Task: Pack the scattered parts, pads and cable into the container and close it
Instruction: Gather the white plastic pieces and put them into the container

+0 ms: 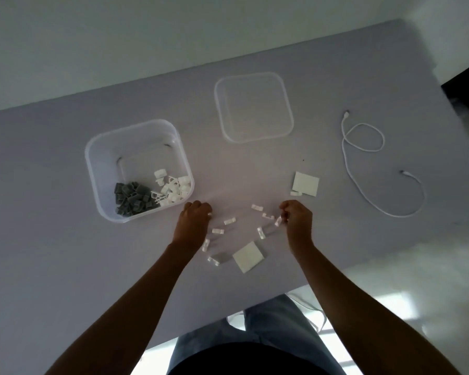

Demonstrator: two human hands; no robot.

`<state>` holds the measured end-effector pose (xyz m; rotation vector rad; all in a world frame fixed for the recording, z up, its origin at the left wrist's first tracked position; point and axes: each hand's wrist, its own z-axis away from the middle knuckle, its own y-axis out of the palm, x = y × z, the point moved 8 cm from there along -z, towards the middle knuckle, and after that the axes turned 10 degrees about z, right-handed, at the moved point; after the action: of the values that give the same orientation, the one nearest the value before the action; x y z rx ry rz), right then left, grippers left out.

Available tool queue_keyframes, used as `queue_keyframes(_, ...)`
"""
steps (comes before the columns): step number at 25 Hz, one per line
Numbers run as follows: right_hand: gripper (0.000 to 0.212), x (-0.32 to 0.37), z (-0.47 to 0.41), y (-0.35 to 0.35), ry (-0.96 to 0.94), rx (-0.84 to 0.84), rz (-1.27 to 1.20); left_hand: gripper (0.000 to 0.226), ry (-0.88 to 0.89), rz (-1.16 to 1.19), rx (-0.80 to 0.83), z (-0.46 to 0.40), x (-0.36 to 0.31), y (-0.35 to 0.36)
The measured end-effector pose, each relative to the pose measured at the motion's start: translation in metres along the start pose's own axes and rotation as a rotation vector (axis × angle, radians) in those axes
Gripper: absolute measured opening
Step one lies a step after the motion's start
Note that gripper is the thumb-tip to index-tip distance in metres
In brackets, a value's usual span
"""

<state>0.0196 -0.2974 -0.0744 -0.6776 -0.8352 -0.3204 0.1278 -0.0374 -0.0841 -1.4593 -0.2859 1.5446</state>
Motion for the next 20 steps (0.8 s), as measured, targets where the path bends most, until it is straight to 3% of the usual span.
queue_keyframes(2,0.008,-0.006,0.008,-0.014,-0.128,-0.044,0.328,0.006,-0.113,0.180,-0.012,-0.001,0.001,-0.002)
queue_keyframes(6,0.061,-0.027,0.023,-0.002,-0.250,0.113,0.618,0.012,-0.449,0.820,0.067,0.012,0.002,0.012)
queue_keyframes(8,0.071,-0.029,0.030,0.007,-0.299,0.140,0.693,0.013,-0.611,1.208,0.119,0.022,-0.004,0.022)
queue_keyframes(10,0.075,-0.028,0.032,0.013,-0.360,0.134,0.756,0.018,-0.716,1.367,0.136,0.028,-0.007,0.028)
queue_keyframes(12,0.074,-0.026,0.034,0.020,-0.422,0.159,0.784,0.025,-0.726,1.269,0.149,0.028,-0.007,0.032)
queue_keyframes(15,0.059,-0.021,0.034,0.030,-0.491,0.176,0.802,0.006,-0.422,0.556,0.161,0.020,-0.013,0.017)
queue_keyframes(17,0.047,-0.017,0.035,0.036,-0.554,0.182,0.820,0.032,-0.177,0.203,0.232,0.020,-0.027,0.019)
queue_keyframes(20,0.033,-0.014,0.036,0.045,-0.622,0.217,0.837,0.049,-0.071,0.073,0.261,0.020,-0.029,0.027)
